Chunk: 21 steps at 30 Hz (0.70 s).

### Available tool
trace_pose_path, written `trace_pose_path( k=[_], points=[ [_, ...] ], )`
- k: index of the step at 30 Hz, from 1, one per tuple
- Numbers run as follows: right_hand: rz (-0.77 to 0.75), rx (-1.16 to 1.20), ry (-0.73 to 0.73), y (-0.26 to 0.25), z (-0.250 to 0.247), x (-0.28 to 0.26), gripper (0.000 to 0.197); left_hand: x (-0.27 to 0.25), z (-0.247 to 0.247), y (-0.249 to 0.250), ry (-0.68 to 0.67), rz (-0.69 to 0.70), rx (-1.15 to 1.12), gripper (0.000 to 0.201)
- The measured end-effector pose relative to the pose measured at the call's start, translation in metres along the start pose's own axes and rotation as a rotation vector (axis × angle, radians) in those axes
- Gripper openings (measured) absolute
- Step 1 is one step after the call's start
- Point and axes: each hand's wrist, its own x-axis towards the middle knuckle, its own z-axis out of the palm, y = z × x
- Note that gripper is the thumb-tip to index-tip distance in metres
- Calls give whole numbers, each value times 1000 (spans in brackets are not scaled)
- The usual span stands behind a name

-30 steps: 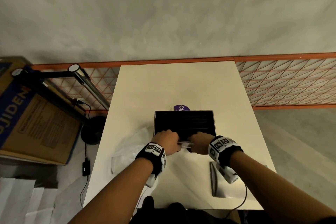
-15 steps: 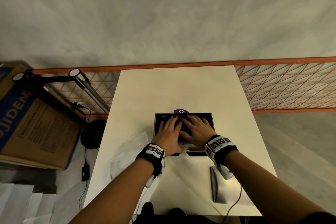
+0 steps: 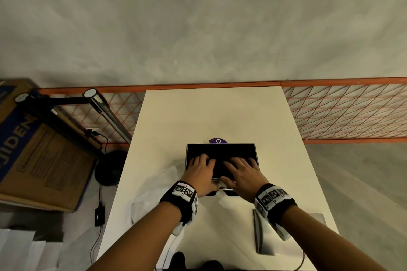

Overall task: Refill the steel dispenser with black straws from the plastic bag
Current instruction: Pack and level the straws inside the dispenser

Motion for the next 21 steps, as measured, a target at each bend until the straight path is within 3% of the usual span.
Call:
trace_pose_path(
  k=[2,4,7,11,14,17,21],
  points=[
    [27,-1,75,0,2,-4,52,-3,-4,-1,83,76,2,67],
    [2,-25,45,-4,6,-8,46,-7,-10,2,92,136,33,50],
    [4,-31,-123,-11,7,-9,45,-10,-12,6,-63,144,-17,38],
    [90,0,-234,-11,4,2,54,-6,-10,3,-141,65,-84,43],
    [120,88,-85,-7,-4,12,58,-2,-15,1,-104,80,-121,42],
    [108,150,14,-2,-9,21,64,-1,-22,2,27,138,-168,43],
    [8,33,-195,3,-1,23,64,-2,-17,0,27,129,-161,53]
  ],
)
